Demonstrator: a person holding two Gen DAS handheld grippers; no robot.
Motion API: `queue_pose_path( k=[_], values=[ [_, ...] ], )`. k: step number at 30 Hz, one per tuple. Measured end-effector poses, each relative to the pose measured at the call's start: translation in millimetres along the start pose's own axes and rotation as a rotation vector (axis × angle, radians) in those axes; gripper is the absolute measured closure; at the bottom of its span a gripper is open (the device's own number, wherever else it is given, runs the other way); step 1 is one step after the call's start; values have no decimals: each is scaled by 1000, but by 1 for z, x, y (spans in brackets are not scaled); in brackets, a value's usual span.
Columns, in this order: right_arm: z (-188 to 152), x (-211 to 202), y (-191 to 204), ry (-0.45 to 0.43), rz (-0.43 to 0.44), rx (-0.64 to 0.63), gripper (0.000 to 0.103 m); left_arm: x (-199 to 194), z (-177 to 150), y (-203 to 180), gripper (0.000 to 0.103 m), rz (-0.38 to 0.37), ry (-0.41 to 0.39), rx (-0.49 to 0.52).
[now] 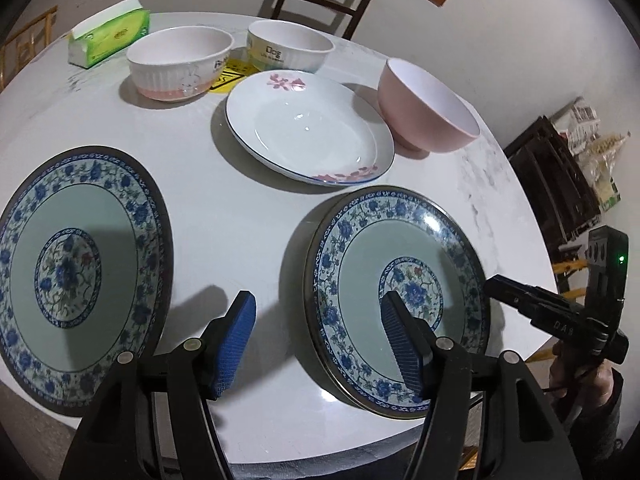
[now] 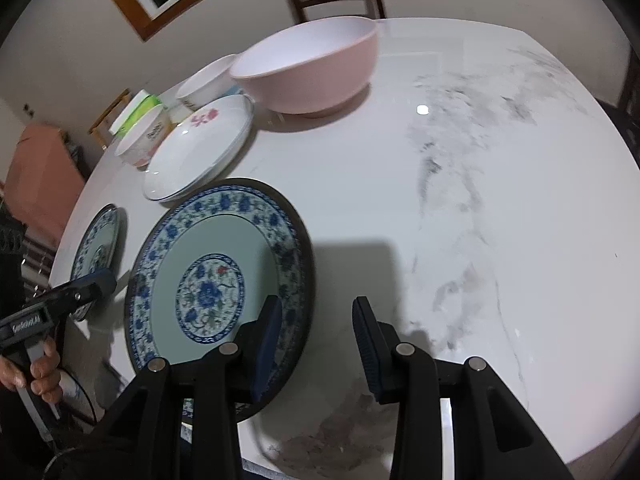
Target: Organize plates and bowls
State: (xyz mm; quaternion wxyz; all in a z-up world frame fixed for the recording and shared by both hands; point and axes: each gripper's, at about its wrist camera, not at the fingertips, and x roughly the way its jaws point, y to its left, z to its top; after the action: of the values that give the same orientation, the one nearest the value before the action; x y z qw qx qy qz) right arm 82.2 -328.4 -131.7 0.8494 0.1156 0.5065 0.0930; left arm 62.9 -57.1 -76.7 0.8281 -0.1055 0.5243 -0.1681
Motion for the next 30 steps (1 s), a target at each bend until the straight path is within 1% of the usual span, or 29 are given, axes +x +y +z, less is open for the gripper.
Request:
queue_pose_path(
  k=[4,7,10,13,14,19,24,27,30],
  values=[
    [-4,1,2,-14,-23,39,66,4,-2,-1,42,6,22,57],
    [-6,0,9,-16,-54,38,66,5,-3,-1,42,2,31,88],
    [-7,-2,15,-19,-89,47,66,6,-3,-1,42,-18,35,121],
    [-7,-3,17,-24,-99,67,66,7,-2,2,42,-45,43,122],
    [-7,-4,18,-23,-114,75,66,8,-1,3,42,-51,46,125],
    [-7,-7,21,-29,-152,69,66,8,4,10,42,-85,55,132],
    [-4,-1,23,-3,-150,47,66,10,7,10,42,-87,67,155],
    [0,4,20,16,-138,35,66,11,8,13,42,-93,66,128],
    [1,7,18,32,-106,19,66,14,9,13,42,-95,65,104]
  ],
)
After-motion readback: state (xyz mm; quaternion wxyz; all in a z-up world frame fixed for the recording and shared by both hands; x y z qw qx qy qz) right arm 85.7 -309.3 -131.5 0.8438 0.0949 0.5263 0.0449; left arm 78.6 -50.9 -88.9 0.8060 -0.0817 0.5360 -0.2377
